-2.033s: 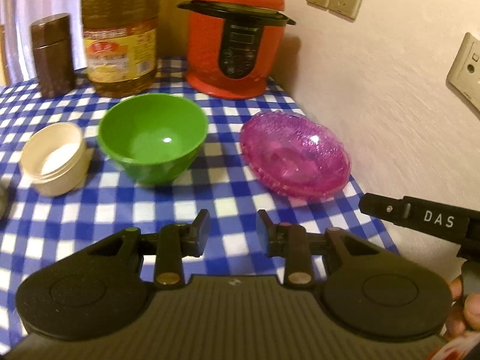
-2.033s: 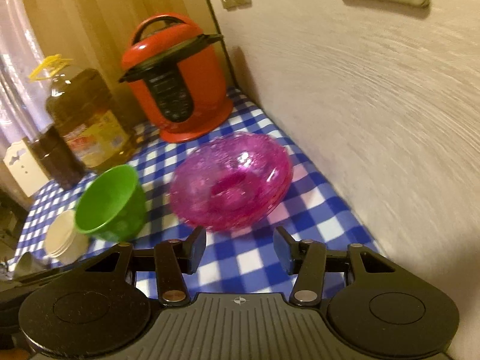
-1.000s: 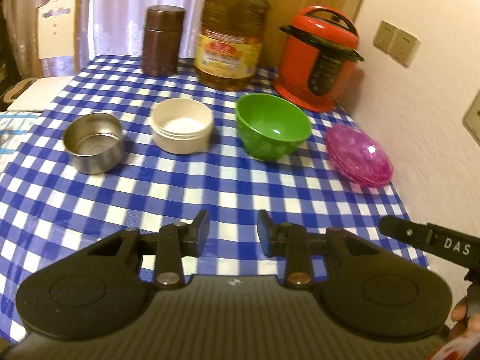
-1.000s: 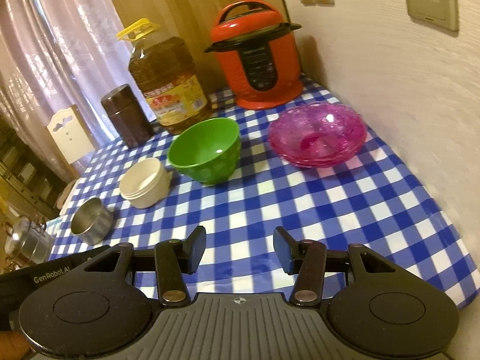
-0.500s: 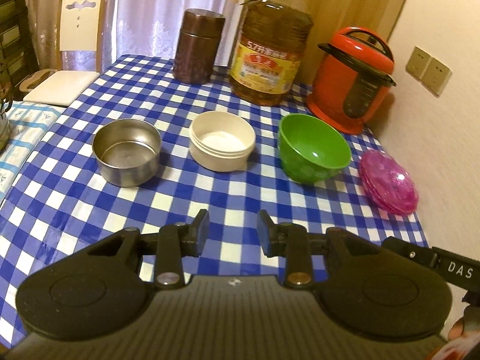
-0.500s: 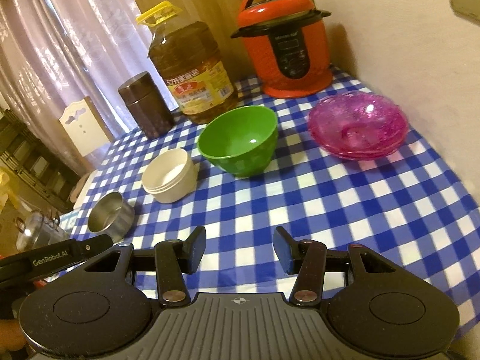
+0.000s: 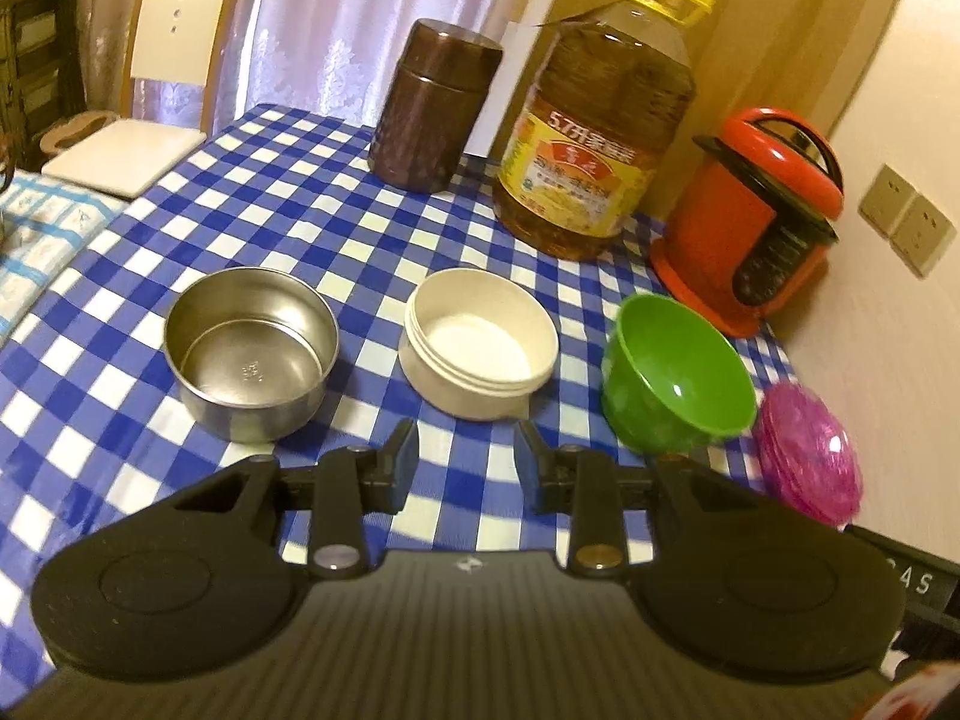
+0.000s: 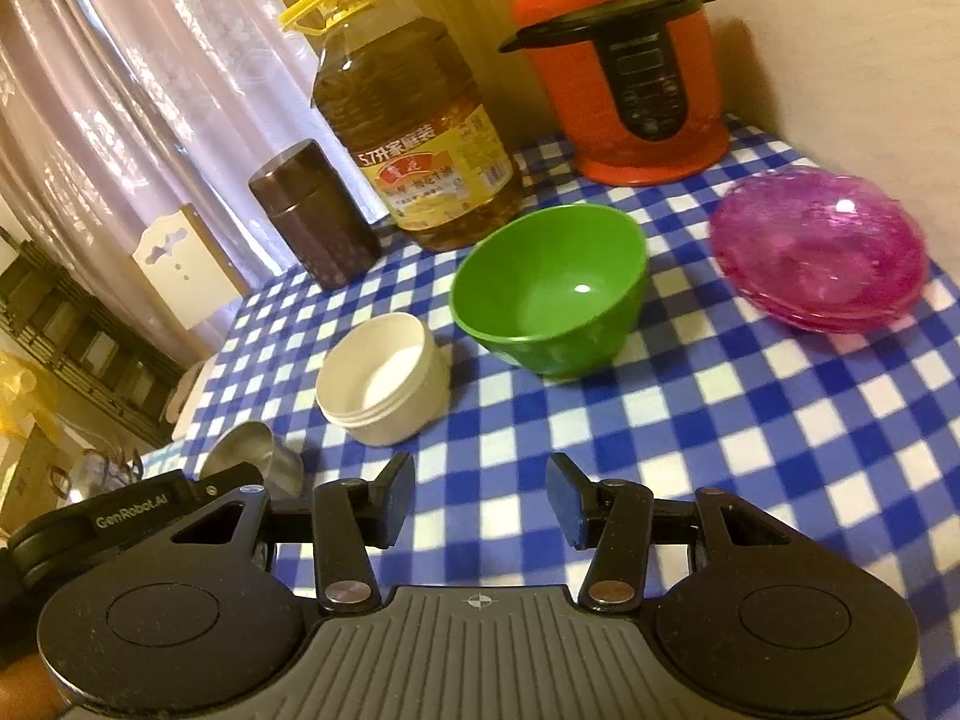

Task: Organize plates and bowls
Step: 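Move both grippers toward the cream plastic container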

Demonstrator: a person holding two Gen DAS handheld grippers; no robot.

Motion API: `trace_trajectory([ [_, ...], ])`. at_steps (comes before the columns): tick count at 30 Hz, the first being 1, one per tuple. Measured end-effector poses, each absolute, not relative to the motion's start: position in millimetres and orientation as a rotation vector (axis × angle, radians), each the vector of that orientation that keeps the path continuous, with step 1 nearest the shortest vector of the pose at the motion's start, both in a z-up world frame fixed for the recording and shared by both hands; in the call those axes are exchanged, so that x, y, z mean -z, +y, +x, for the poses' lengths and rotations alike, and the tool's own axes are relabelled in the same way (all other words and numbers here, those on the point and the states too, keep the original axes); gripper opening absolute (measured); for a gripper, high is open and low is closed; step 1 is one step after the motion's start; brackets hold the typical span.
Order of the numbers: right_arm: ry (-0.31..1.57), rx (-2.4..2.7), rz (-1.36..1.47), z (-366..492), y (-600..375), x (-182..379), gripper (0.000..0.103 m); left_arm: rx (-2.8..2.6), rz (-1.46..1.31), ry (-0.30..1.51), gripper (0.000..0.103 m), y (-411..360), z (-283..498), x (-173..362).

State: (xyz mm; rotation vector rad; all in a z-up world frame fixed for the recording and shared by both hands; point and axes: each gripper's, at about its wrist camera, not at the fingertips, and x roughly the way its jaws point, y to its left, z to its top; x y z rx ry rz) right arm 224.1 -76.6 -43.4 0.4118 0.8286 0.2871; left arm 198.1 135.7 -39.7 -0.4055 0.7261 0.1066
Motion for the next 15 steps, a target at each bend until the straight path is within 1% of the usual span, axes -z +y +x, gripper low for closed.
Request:
trace_trajectory([
  [15,0.814,-0.304,0.442,290.2,-42.5,83.6,0.049,-0.138,-0.562,0.69,0.031,160.5,258.2,87.0],
])
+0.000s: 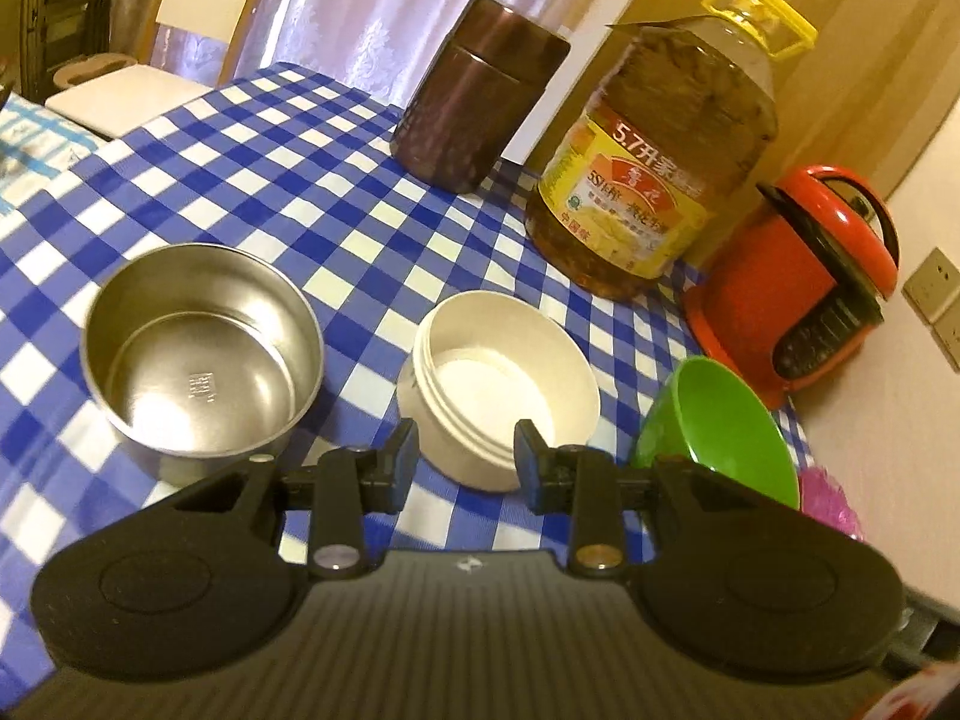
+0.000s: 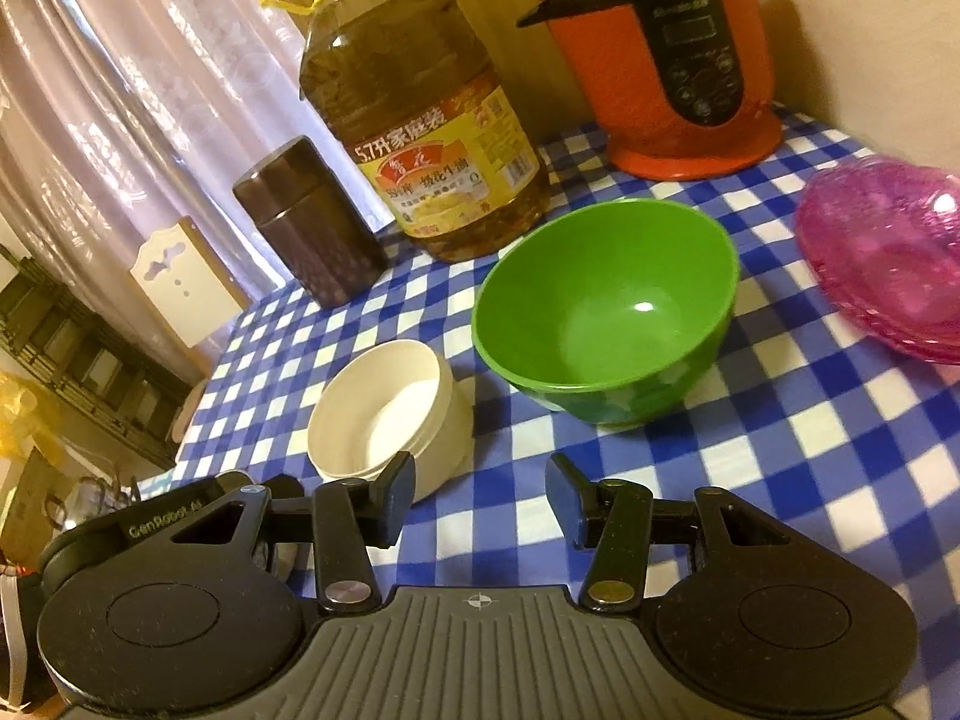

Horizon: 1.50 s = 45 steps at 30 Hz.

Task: Organize plates and bowls
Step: 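Move both grippers toward the cream plastic container, then close the left gripper on the cream container rim while the right gripper grips it too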

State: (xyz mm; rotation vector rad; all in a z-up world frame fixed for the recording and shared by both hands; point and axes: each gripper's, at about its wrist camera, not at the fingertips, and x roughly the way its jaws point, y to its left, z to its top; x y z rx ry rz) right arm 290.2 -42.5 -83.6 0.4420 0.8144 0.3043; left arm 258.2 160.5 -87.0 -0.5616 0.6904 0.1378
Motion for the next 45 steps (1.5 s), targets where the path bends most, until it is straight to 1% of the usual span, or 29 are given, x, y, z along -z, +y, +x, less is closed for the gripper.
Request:
trace_trajectory([
  [8,0.829,-0.319,0.47,312.5,-30.3,103.4,0.049,-0.157,-0.635,0.675,0.03,165.6,276.3,104.1],
  [9,0.831,-0.322,0.473,314.8,-29.0,105.8,0.048,-0.162,-0.641,0.671,0.03,166.5,276.9,105.7],
  [13,0.845,-0.338,0.501,323.0,-22.9,114.3,0.04,-0.164,-0.658,0.666,0.03,169.4,280.8,109.3],
  [21,0.851,-0.354,0.544,337.0,-17.4,125.1,0.037,-0.17,-0.656,0.675,0.03,173.6,292.2,113.7],
  [29,0.854,-0.362,0.553,346.7,-12.4,128.6,0.033,-0.194,-0.654,0.678,0.027,178.3,301.3,116.9],
  [33,0.858,-0.362,0.541,351.3,-7.7,131.1,0.03,-0.196,-0.645,0.686,0.022,178.5,305.1,119.3],
  [42,0.857,-0.371,0.535,358.7,-1.1,134.5,0.027,-0.203,-0.615,0.69,0.019,176.8,308.4,120.4],
  [45,0.86,-0.375,0.535,360.5,-0.4,136.0,0.023,-0.207,-0.597,0.698,0.019,175.1,309.0,120.7],
])
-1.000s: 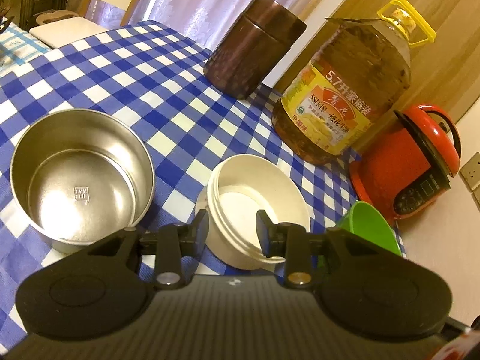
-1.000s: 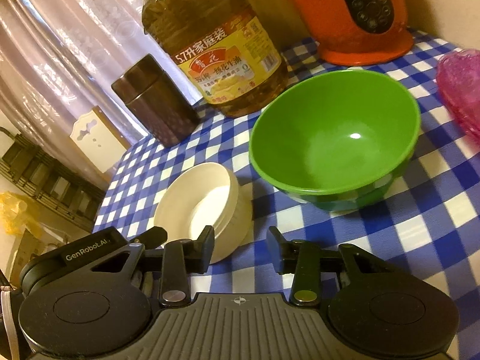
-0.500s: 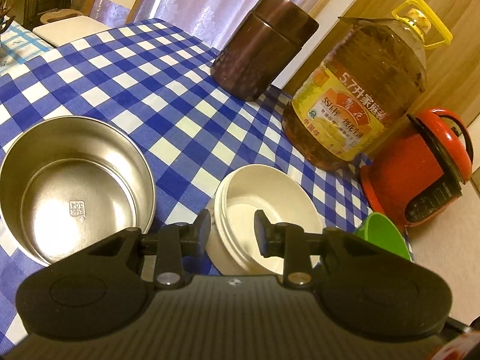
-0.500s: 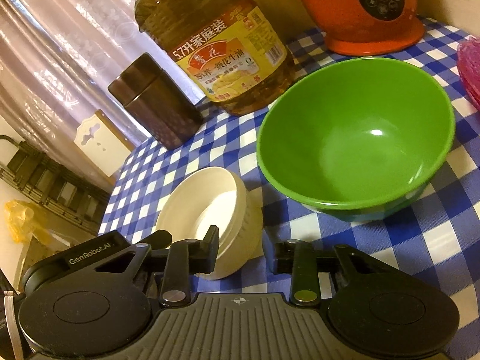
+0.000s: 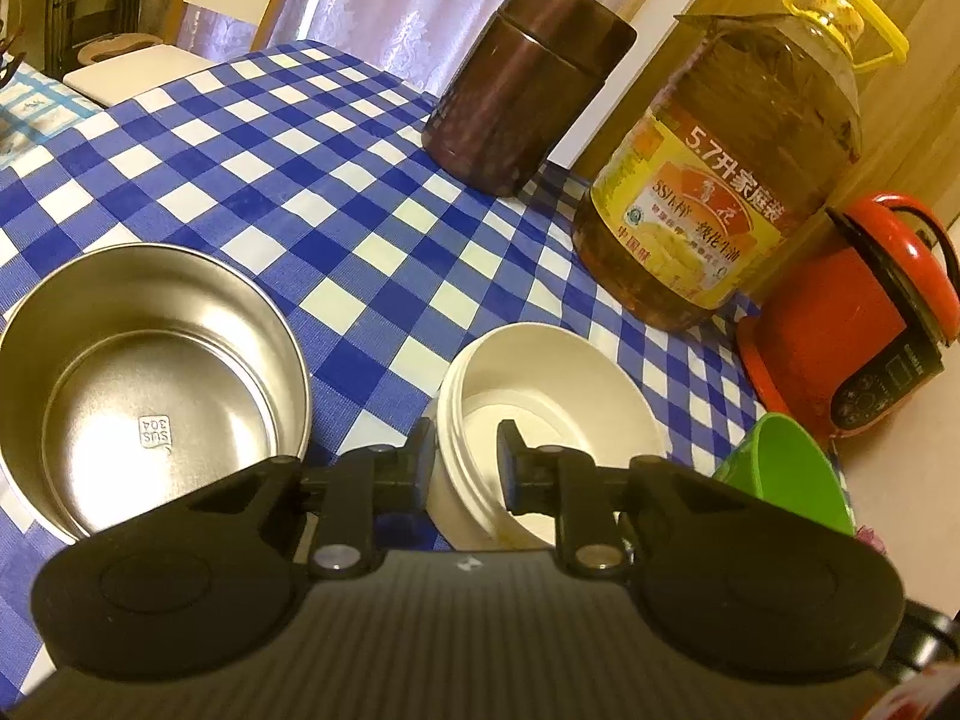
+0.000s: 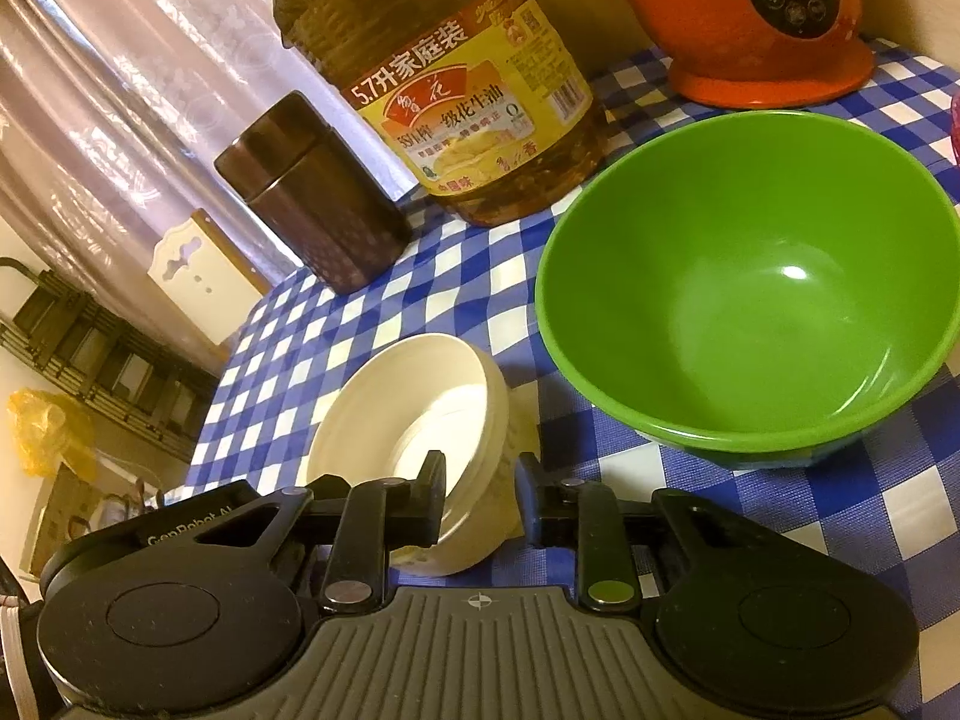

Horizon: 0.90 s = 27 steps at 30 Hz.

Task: Organize plates and bowls
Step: 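Close the left gripper on the cream container rim while the right gripper grips it too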

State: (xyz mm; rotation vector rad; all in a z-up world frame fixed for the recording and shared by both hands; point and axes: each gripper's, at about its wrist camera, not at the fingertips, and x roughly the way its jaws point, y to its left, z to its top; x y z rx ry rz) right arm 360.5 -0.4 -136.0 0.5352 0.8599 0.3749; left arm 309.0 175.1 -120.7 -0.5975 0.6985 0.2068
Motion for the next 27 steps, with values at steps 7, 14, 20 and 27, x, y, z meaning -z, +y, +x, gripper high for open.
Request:
trace_trajectory([
  [7,0.863,-0.378,0.544,359.6,-1.4,135.7,0.018,-0.207,-0.588,0.718,0.014,173.4,307.3,119.5],
  [14,0.875,-0.371,0.556,353.9,-9.0,132.3,0.016,-0.196,-0.579,0.73,0.014,166.5,296.0,115.8],
  [20,0.876,-0.38,0.558,343.2,-15.9,126.3,0.014,-0.19,-0.578,0.734,0.013,161.6,278.3,109.6],
  [27,0.873,-0.386,0.559,322.9,-23.2,114.1,0.014,-0.174,-0.574,0.733,0.013,155.4,258.1,97.1],
])
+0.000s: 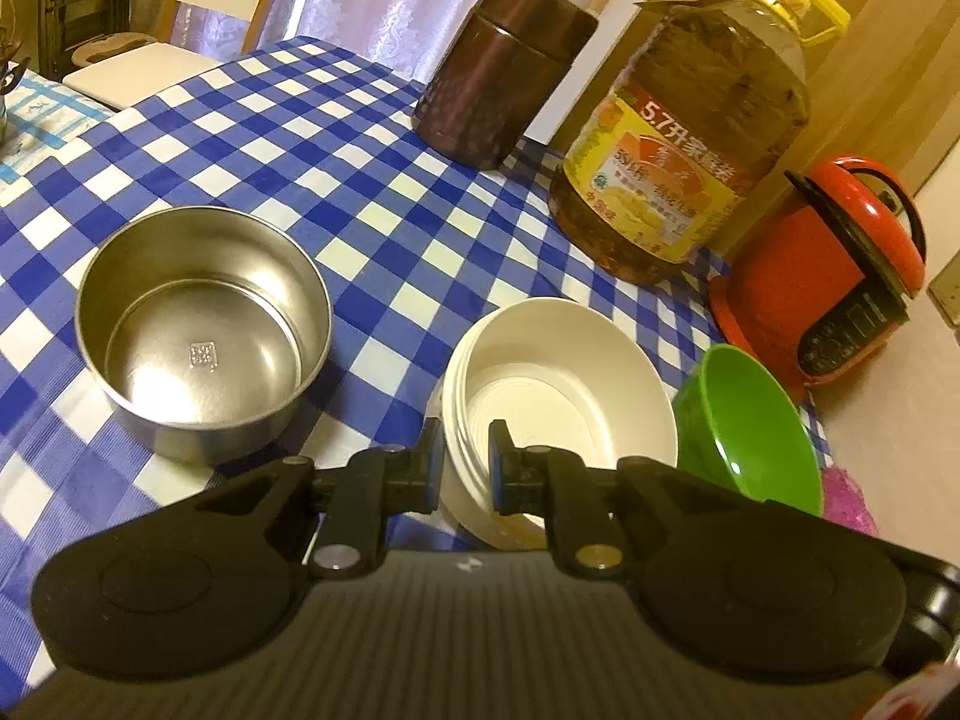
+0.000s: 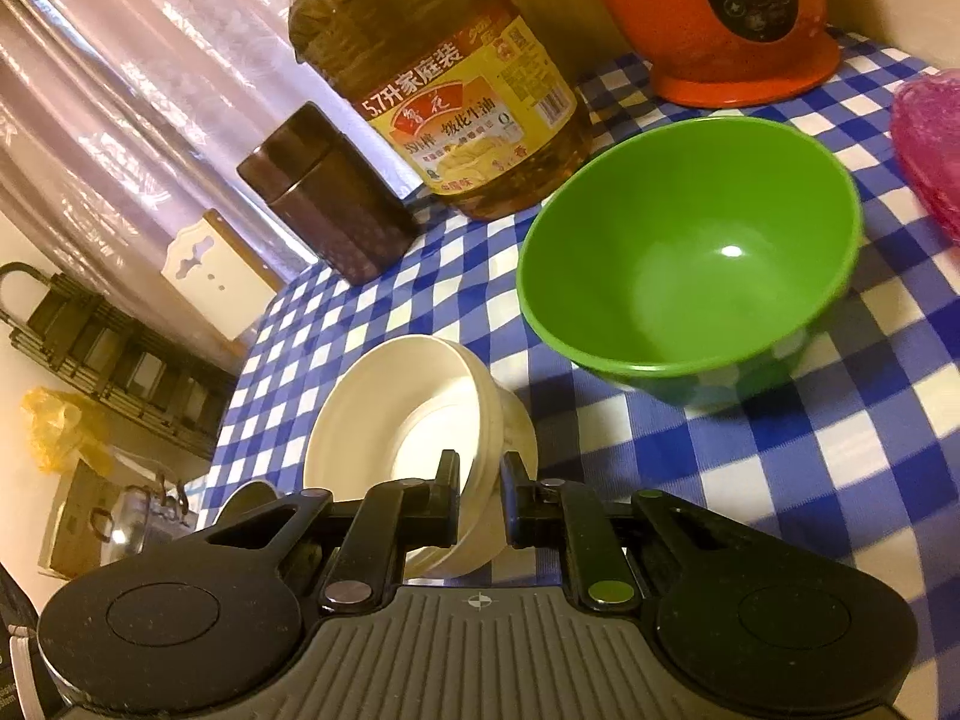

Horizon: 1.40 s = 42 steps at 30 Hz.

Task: Organize plates and bowls
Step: 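Close the left gripper on the cream container rim while the right gripper grips it too, then carry the cream container to the green bowl and lower it inside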

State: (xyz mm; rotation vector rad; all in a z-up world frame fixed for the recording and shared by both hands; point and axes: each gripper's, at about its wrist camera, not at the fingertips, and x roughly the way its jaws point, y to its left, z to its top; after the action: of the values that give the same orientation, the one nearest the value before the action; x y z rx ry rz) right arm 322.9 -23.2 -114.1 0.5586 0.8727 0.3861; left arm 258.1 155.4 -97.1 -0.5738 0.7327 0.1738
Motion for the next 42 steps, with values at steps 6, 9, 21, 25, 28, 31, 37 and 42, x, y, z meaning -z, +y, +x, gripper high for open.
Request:
trace_trajectory([
  [6,0.865,-0.382,0.565,304.2,-31.8,100.5,0.014,-0.161,-0.572,0.72,0.013,148.2,239.9,81.6],
  [9,0.863,-0.381,0.569,294.8,-37.2,92.8,0.014,-0.154,-0.57,0.717,0.013,142.5,230.9,74.2],
  [21,0.795,-0.339,0.568,271.6,-79.3,48.0,0.014,-0.069,-0.544,0.686,0.013,97.2,225.8,34.8],
  [25,0.764,-0.319,0.566,273.5,-99.3,35.3,0.014,-0.032,-0.532,0.677,0.013,78.2,237.6,23.5],
  [28,0.748,-0.301,0.557,281.2,-112.7,29.4,0.014,-0.008,-0.53,0.676,0.013,65.1,249.6,19.1],
  [31,0.741,-0.287,0.55,287.9,-124.7,27.2,0.014,0.01,-0.523,0.682,0.013,54.6,261.4,18.6],
  [37,0.74,-0.265,0.539,304.8,-140.7,29.4,0.014,0.027,-0.5,0.703,0.013,40.3,284.6,23.8],
  [42,0.755,-0.253,0.537,320.6,-146.9,38.2,0.014,0.038,-0.48,0.726,0.013,35.7,304.3,30.4],
])
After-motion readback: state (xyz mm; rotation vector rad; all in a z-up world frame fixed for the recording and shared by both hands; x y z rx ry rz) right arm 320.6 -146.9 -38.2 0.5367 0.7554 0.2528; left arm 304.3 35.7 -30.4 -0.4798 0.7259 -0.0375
